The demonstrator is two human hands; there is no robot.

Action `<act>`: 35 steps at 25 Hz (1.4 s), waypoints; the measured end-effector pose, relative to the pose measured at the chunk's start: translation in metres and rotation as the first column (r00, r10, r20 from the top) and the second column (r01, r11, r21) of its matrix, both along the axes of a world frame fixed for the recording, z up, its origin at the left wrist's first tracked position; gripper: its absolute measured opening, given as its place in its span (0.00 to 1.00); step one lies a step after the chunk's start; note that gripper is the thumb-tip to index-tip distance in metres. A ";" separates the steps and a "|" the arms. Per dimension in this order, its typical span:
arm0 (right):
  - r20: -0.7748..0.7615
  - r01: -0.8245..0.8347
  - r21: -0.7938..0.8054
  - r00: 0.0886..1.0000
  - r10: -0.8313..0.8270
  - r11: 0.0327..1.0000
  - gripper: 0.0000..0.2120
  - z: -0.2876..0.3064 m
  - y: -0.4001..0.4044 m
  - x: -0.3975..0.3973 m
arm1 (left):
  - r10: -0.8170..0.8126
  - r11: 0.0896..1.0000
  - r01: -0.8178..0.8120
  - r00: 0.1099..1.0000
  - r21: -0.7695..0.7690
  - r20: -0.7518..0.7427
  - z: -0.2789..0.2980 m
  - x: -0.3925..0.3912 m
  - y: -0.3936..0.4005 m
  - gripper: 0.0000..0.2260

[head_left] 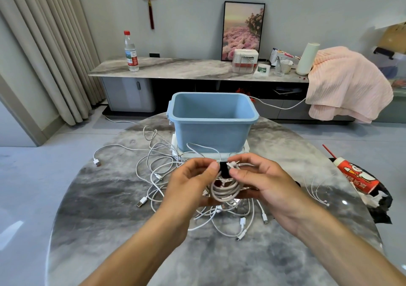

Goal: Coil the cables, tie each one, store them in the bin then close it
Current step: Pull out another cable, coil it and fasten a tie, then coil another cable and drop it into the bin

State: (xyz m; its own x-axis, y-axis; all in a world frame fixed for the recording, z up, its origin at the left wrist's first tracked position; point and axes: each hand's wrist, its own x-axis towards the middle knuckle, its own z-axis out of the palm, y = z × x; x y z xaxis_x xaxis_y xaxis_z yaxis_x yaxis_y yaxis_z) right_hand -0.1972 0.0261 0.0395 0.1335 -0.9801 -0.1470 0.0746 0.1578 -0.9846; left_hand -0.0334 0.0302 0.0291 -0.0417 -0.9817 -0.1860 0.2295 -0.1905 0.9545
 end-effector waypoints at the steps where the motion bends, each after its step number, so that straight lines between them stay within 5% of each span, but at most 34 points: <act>1: 0.017 0.051 0.006 0.999 -0.051 0.999 0.14 -0.002 -0.001 0.000 | -0.041 0.999 0.042 0.999 0.033 -0.031 0.002 0.003 -0.002 0.08; 5: 0.194 0.107 0.118 0.973 -0.128 0.987 0.08 -0.005 -0.003 0.001 | -0.121 0.992 0.122 0.991 0.029 -0.059 0.004 0.005 -0.002 0.09; 12: 0.382 0.187 0.178 0.892 -0.243 0.966 0.11 0.049 -0.062 0.015 | 0.136 0.986 -0.122 0.984 0.116 -0.116 0.015 0.019 -0.016 0.09; 16: -0.033 0.324 0.121 0.946 -0.322 0.938 0.18 0.066 -0.122 0.026 | 0.221 0.966 -0.211 0.974 0.152 -0.054 0.008 0.037 -0.030 0.09; 19: -0.323 0.205 0.048 0.929 -0.179 0.978 0.11 0.013 -0.093 0.021 | 0.237 0.962 -0.231 0.971 0.147 -0.025 0.008 0.047 -0.041 0.08; 22: -0.540 0.059 0.110 0.842 0.010 0.992 0.06 -0.038 -0.057 -0.008 | 0.165 0.982 -0.171 0.984 0.085 0.074 0.004 0.045 -0.048 0.06; 24: -0.667 0.022 0.085 0.744 0.040 0.996 0.07 -0.059 -0.046 -0.027 | 0.053 0.999 -0.052 0.947 -0.011 0.318 -0.007 0.043 -0.046 0.05; 25: -0.765 -0.024 0.040 0.642 0.046 0.999 0.06 -0.065 -0.044 -0.034 | -0.029 0.992 0.096 0.798 -0.079 0.602 -0.016 0.044 -0.046 0.04; 26: -0.853 -0.082 -0.003 0.520 0.040 0.997 0.05 -0.069 -0.043 -0.039 | -0.100 0.960 0.273 0.535 -0.060 0.839 -0.026 0.042 -0.044 0.03; 28: -0.920 -0.146 -0.070 0.393 -0.007 0.987 0.01 -0.070 -0.038 -0.039 | -0.169 0.869 0.476 0.033 0.134 0.985 -0.047 0.034 -0.032 0.10; 29: -0.912 -0.147 -0.091 0.410 -0.023 0.985 0.01 -0.070 -0.037 -0.038 | -0.209 0.835 0.500 -0.096 0.228 0.973 -0.057 0.029 -0.025 0.15; 31: -0.890 -0.150 -0.097 0.456 -0.019 0.984 0.03 -0.071 -0.037 -0.034 | -0.168 0.809 0.528 -0.218 0.260 0.962 -0.072 0.015 -0.016 0.17; 35: -0.892 -0.218 -0.054 0.449 0.051 0.974 0.04 -0.079 -0.037 -0.031 | -0.015 0.854 0.493 -0.294 0.165 0.956 -0.081 0.006 -0.017 0.14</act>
State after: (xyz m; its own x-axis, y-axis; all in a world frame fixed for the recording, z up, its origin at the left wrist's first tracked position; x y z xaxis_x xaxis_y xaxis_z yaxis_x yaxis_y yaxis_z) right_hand -0.2287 -0.0109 -0.0397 0.1463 -0.9804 -0.1317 -0.8543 -0.0581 -0.5166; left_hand -0.0278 0.0132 -0.0522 -0.3193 -0.9346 -0.1566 -0.9430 0.3297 -0.0448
